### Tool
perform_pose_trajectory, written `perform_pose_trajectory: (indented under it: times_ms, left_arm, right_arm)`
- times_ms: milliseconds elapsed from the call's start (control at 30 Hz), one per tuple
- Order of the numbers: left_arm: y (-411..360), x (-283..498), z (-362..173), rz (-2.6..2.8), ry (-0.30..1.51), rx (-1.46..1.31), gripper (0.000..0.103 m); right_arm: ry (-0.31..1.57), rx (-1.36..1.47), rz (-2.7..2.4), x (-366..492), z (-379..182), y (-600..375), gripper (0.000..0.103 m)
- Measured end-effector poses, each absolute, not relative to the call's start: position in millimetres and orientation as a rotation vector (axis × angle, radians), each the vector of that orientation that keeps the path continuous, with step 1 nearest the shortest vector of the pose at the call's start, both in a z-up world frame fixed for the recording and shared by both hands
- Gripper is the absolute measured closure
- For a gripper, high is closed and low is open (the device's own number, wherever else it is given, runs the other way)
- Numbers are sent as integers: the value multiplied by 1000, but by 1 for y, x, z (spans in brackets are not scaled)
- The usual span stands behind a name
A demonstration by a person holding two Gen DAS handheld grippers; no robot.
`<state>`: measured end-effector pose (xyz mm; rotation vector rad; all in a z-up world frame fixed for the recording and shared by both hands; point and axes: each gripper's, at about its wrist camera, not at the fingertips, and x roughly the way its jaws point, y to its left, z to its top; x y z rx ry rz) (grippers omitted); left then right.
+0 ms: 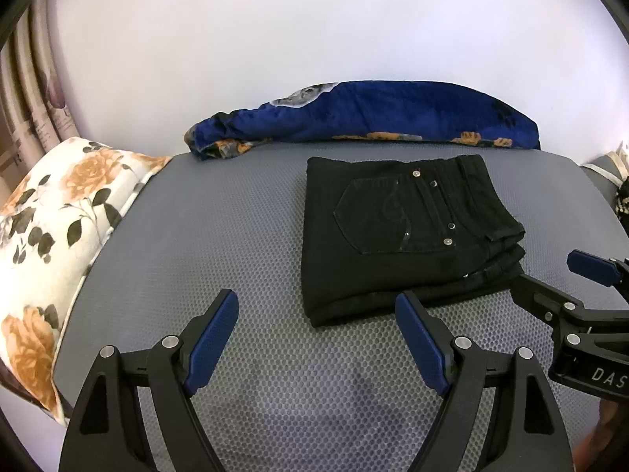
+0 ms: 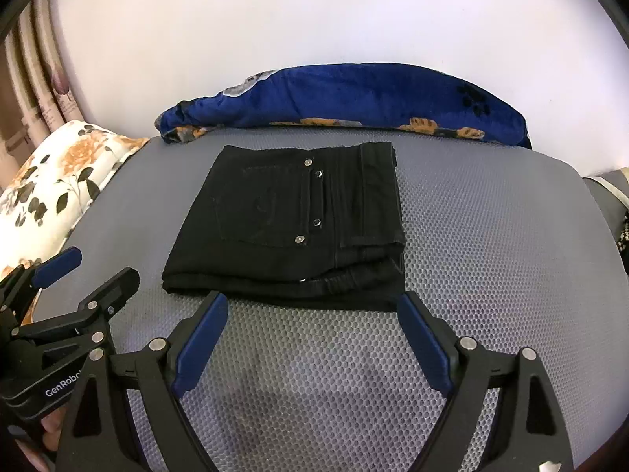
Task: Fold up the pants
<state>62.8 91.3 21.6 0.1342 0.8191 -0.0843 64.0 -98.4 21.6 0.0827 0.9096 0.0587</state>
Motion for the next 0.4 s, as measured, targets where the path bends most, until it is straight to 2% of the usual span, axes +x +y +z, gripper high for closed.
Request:
perform_pose_trajectory:
  times_ms: [400]
  left_arm:
    - [90,65,19,-105,832,129,21]
  right_arm:
    - [919,85,60,65,18,-99,17]
